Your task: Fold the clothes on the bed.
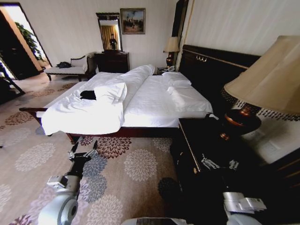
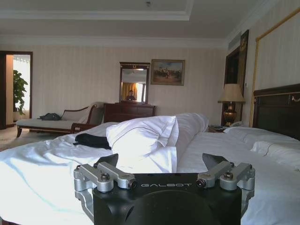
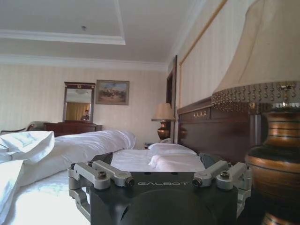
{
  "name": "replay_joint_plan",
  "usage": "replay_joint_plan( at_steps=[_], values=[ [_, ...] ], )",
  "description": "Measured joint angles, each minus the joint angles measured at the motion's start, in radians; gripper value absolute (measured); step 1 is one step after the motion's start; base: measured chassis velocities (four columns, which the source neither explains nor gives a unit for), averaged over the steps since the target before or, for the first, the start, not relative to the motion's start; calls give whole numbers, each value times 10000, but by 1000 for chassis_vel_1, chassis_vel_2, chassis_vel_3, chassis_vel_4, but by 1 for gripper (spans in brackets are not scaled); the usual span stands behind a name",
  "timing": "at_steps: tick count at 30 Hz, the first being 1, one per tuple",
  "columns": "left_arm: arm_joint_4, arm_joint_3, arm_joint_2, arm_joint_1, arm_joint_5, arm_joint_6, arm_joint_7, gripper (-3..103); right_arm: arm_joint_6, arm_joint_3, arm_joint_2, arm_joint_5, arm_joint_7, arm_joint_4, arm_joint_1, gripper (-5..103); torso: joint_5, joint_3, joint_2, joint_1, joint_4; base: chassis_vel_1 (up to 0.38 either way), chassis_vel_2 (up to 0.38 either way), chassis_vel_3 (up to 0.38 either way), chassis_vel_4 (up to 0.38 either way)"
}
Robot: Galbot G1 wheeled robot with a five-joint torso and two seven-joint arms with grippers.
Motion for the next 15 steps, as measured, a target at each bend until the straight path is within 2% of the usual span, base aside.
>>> replay_joint_plan(
  at_steps=[15],
  values=[
    [-100,6,113,72,-96,-72,23,100,401,63,382,-505,-397,13,-44,100,-2,0,0,0,0,0,0,0,0]
  ],
)
